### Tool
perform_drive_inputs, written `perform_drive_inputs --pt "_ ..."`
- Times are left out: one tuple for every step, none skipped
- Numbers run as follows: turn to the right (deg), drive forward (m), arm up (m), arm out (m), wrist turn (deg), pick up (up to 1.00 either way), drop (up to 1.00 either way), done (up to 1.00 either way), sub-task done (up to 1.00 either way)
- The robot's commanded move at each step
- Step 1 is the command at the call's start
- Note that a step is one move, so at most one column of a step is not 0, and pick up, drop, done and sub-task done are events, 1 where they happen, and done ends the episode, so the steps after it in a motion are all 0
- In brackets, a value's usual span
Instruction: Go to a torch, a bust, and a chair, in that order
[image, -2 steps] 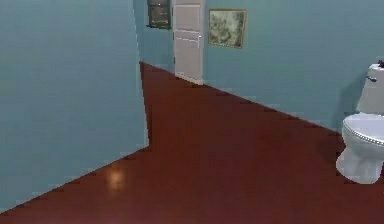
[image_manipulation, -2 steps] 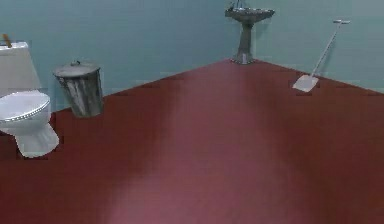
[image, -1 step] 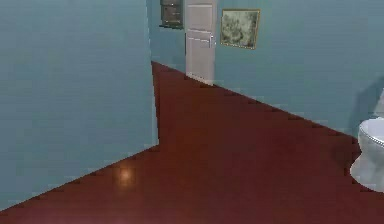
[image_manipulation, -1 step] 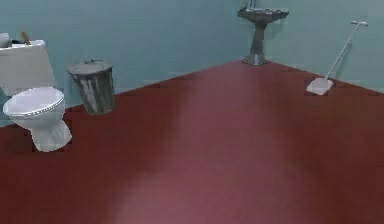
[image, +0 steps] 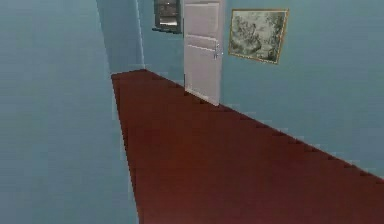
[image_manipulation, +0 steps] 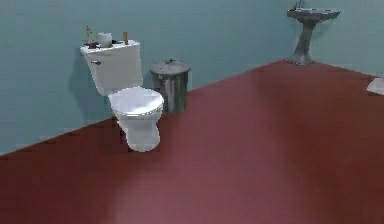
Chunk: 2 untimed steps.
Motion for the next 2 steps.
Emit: perform_drive_inputs --pt "0.0 0.75 0.00 0.00 0.0 0.00 0.00 0.00 0.00" --pt "-15.0 0.00 0.00 0.00 0.0 0.00 0.00 0.00 0.00"
